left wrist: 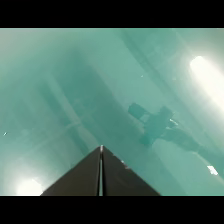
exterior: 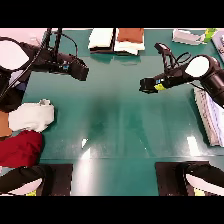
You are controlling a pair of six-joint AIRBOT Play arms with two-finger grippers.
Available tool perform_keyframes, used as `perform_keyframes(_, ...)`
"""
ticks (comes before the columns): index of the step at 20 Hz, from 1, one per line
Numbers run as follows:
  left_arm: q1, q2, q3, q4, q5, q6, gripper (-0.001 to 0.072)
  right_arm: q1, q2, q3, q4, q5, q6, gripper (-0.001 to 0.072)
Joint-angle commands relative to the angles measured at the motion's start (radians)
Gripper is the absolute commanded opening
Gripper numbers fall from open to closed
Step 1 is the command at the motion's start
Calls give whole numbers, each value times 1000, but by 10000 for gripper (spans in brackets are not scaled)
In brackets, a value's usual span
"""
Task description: Fold the shirts.
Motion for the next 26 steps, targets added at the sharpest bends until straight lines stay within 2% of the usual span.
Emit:
perform_keyframes(1, 0, 1, 0, 0, 0, 0, 27, 1, 0, 1, 0, 0, 0, 21)
perform_keyframes(10, 0, 0, 0, -2, 4, -2, 27, 1, 0, 1, 0, 0, 0, 21)
perform_keyframes(15, 0, 1, 2, -8, 133, 2, 27, 1, 0, 1, 0, 0, 0, 21)
perform_keyframes(17, 30, 21, 5, 110, 37, -35, 26, 1, 0, 1, -1, 0, 0, 21)
perform_keyframes(18, 75, 36, 4, 190, -64, -94, 26, 1, 0, 1, -1, 2, 0, 21)
perform_keyframes(19, 134, 52, -1, 246, -168, -117, 26, 1, 0, 1, -1, 8, 0, 21)
perform_keyframes(21, 284, 87, -44, 277, -311, -103, 26, 1, 0, 1, -1, 16, 0, 21)
perform_keyframes(24, 485, 121, -182, 278, -411, -71, 27, 1, 0, 1, -1, 15, 0, 21)
perform_keyframes(26, 580, 121, -300, 278, -417, -70, 47, 1, 0, 1, -1, 16, 0, 21)
